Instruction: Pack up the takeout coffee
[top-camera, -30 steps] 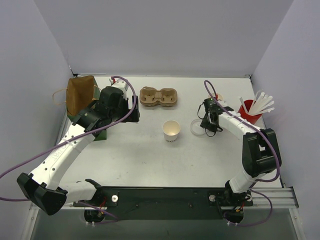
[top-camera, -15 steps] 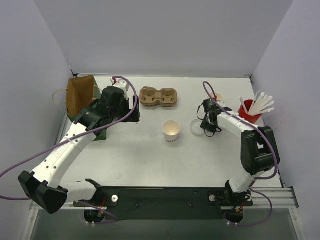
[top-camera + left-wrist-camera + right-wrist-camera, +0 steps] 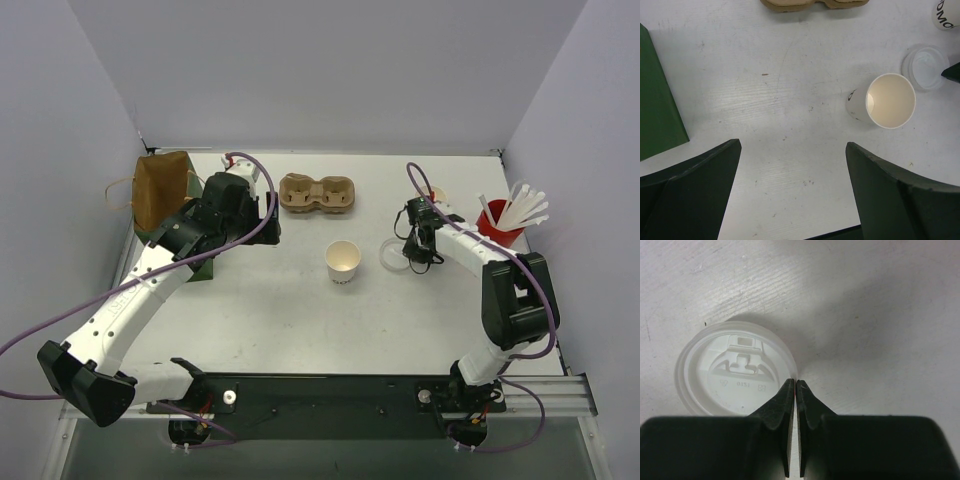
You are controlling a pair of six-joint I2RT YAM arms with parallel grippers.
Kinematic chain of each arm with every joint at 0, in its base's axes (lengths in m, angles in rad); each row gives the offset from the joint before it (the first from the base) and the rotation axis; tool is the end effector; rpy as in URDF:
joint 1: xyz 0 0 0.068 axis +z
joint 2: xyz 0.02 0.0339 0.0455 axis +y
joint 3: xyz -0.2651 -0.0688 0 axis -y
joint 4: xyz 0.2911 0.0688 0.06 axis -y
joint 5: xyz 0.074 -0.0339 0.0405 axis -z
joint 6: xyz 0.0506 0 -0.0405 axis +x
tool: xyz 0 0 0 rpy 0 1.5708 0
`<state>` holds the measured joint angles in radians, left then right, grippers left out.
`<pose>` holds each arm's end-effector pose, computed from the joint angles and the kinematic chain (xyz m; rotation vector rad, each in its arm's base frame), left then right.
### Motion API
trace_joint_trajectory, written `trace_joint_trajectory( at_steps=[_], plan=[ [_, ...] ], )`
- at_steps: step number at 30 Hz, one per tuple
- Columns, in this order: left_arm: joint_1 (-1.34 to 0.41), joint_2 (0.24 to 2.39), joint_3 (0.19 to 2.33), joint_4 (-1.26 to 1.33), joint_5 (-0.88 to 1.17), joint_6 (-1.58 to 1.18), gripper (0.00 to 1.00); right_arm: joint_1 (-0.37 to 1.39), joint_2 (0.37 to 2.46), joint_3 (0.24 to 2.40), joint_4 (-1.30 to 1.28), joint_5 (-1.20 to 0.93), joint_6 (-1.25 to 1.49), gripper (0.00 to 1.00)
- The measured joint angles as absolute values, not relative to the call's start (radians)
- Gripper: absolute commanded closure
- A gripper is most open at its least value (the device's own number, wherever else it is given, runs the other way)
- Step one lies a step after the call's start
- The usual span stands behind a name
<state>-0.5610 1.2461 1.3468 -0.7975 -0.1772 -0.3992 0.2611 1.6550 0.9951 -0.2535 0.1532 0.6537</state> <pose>0.2706 -0.1595 0.3743 0.0896 2.2717 -0.3111 0.3738 0.0919 0.1484 0.5472 2.4191 0.2027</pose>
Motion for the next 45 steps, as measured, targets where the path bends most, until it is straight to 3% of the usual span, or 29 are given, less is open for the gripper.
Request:
trace_joint_trajectory(
  at_steps=[22,33,45],
  plan=[
    [-0.554,1.273,1.339,-0.757,-0.091,-0.44,0.03,0.261,1.459,1.086,-0.398,0.112,0.651,1.0],
    [-0.521,1.271,1.337,-0.55,0.163,-0.539,0.03,0.263,1.26,1.205,-0.352,-0.249,0.73,1.0],
    [-0.497,1.216,1.31,-0.332,0.364,-0.673,0.04,0.319,1.265,1.077,0.083,-0.627,1.083,1.0]
  ],
)
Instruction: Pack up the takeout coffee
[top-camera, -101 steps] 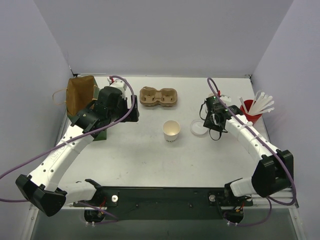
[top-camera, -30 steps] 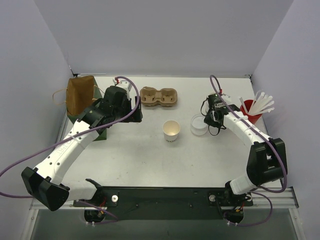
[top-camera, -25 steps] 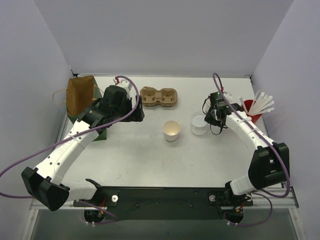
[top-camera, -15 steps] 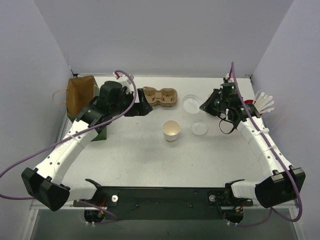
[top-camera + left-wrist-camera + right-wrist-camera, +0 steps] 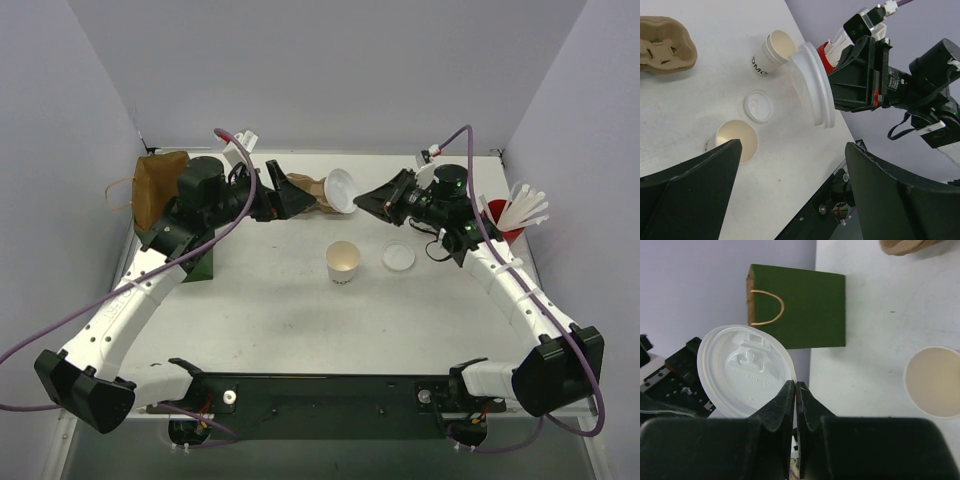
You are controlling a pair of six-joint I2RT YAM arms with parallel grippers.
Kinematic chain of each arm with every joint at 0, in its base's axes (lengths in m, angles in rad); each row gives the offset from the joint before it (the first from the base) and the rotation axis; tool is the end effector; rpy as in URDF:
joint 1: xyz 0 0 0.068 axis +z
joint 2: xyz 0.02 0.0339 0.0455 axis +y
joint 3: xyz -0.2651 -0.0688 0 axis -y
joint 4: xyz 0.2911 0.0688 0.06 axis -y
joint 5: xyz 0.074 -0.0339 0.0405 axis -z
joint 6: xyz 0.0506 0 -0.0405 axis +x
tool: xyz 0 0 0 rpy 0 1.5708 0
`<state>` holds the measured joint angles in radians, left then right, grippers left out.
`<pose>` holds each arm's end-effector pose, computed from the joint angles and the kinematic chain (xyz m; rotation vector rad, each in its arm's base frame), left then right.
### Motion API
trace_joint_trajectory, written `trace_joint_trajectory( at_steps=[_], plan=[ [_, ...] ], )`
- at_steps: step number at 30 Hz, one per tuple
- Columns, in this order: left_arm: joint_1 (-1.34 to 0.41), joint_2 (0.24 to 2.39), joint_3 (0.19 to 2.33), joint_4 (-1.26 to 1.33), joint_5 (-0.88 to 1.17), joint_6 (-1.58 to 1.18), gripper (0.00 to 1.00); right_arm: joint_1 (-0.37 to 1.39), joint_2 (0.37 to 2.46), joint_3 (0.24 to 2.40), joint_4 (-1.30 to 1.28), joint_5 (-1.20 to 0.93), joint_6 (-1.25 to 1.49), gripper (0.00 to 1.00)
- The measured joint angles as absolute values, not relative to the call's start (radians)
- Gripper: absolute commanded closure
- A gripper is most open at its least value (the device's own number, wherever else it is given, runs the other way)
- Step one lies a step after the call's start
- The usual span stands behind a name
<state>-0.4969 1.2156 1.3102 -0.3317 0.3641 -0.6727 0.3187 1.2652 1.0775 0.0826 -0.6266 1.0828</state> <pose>0.2813 -0.1731 0.4208 0.1091 1.9464 -1.1345 0.3248 0.1384 0.3589 0.1883 1.9090 1.5248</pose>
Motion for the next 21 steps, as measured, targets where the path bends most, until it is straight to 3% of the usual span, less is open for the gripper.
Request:
trace_joint_trajectory(
  at_steps=[21],
  plan=[
    [-0.393,1.135,1.207,-0.064,0.574,-0.83,0.04,0.403,1.439,0.981,0.736,-0.802,1.575,1.0]
  ],
)
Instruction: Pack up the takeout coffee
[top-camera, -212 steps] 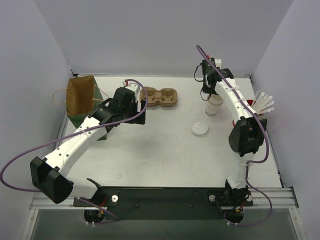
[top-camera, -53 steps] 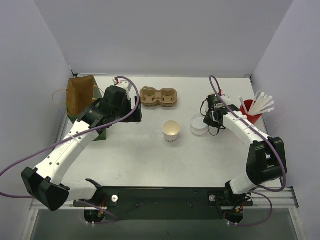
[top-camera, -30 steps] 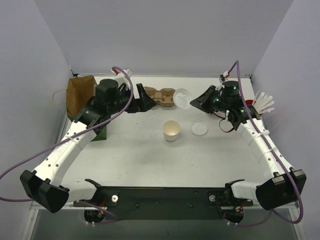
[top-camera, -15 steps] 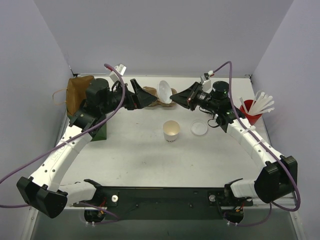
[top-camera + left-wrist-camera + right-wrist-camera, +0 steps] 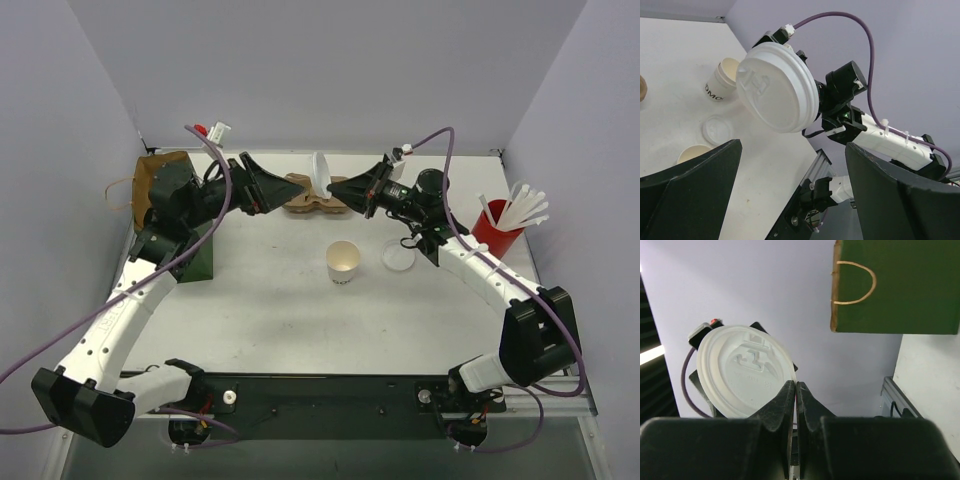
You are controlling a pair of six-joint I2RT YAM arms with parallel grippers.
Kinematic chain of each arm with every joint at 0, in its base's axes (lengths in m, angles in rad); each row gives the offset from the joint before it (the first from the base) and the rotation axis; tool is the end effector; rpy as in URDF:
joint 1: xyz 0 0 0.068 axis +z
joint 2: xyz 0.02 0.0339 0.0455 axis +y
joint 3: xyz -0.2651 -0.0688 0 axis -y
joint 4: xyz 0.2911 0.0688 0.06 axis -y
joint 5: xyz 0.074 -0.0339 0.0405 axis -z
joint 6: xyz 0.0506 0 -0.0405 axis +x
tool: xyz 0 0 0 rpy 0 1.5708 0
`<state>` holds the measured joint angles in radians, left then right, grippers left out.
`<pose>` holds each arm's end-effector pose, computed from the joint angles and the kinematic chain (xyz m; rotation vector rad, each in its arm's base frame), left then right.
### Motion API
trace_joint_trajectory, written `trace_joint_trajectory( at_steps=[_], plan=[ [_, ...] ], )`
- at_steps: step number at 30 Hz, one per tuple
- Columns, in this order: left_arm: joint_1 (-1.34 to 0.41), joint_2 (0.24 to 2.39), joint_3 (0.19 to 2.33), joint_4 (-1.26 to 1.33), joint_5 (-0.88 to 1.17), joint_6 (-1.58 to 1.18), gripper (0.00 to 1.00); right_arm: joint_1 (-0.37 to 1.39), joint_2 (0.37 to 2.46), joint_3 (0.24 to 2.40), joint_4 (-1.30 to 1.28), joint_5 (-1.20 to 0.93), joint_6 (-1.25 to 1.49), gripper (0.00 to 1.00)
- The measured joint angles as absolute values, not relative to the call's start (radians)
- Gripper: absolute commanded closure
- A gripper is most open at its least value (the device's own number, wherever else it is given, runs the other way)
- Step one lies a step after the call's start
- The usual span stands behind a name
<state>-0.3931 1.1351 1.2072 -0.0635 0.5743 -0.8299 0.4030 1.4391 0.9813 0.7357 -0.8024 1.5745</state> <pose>0.2764 -0.1444 0.4356 0.1241 1.7430 -1.3747 0.3333 0.1816 0.3314 0.1303 1.7663 2.0691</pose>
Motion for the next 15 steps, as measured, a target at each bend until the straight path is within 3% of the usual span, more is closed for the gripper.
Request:
trace_joint_trajectory(
  at_steps=[15],
  plan=[
    [-0.324,1.269,1.184,0.3,0.761,-1.144,0.02,0.45,1.511,0.981,0.994,-0.821,1.755,1.0]
  ],
)
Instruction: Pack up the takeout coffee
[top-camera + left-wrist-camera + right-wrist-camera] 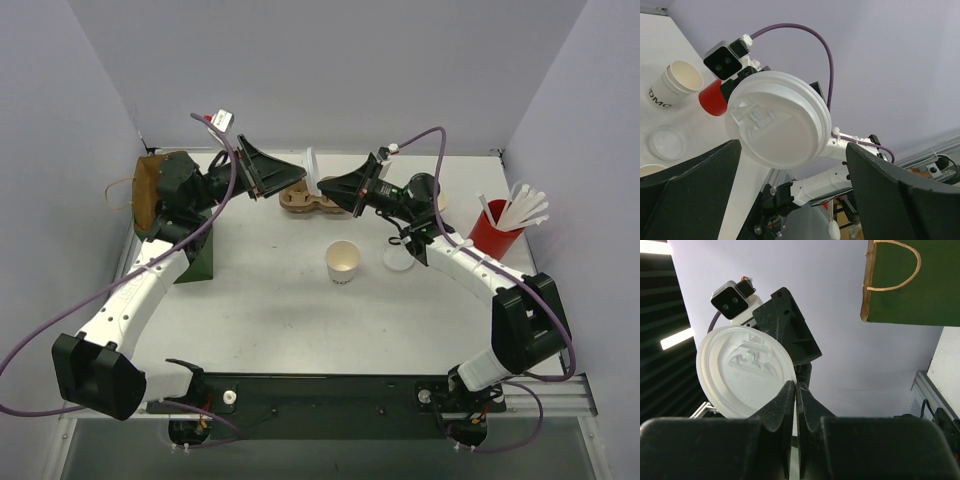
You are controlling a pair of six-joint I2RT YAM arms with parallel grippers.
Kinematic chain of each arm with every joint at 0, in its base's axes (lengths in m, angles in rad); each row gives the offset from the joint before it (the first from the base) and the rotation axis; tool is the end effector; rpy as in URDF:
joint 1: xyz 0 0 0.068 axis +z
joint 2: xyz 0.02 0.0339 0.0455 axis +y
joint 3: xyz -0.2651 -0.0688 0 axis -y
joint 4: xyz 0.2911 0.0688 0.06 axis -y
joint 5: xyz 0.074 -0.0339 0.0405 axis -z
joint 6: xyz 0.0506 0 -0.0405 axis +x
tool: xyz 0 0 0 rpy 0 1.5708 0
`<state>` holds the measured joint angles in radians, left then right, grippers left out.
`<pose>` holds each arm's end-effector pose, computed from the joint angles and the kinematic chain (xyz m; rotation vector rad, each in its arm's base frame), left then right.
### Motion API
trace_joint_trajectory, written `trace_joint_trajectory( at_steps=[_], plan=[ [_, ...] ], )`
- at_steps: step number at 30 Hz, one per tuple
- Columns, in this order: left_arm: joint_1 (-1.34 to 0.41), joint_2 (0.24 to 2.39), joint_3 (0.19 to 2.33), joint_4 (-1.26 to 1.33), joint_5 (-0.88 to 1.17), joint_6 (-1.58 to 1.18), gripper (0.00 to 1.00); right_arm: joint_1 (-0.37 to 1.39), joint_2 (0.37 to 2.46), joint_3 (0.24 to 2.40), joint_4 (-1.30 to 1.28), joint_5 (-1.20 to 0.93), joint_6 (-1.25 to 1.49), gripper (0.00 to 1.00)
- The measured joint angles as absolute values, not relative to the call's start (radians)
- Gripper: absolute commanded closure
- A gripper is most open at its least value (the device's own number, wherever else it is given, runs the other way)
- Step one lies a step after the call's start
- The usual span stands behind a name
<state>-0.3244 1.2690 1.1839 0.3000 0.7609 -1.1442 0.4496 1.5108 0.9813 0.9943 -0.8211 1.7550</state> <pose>0.3154 -0.1429 0.4253 0.0847 1.6576 -1.6783 0.3285 0.1996 0.3315 0.0646 1.6775 2.2528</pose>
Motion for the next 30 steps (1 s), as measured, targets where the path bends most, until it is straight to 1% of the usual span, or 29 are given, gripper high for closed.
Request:
trace_joint_trajectory(
  at_steps=[5,15,22,30],
  plan=[
    [-0.324,1.291,1.184,0.36,0.786,-1.192,0.03,0.463,1.524,0.981,1.026,-0.82,1.778,1.0],
    [-0.324,1.295,1.184,0.386,0.797,-1.218,0.02,0.486,1.539,0.982,1.052,-0.82,1.799,1.0],
    [-0.31,1.288,1.177,0.373,0.797,-1.207,0.03,0.486,1.552,0.982,1.065,-0.819,1.81,1.0],
    [-0.279,1.262,1.169,0.297,0.797,-1.179,0.02,0.486,1.552,0.987,1.069,-0.819,1.81,1.0]
  ],
)
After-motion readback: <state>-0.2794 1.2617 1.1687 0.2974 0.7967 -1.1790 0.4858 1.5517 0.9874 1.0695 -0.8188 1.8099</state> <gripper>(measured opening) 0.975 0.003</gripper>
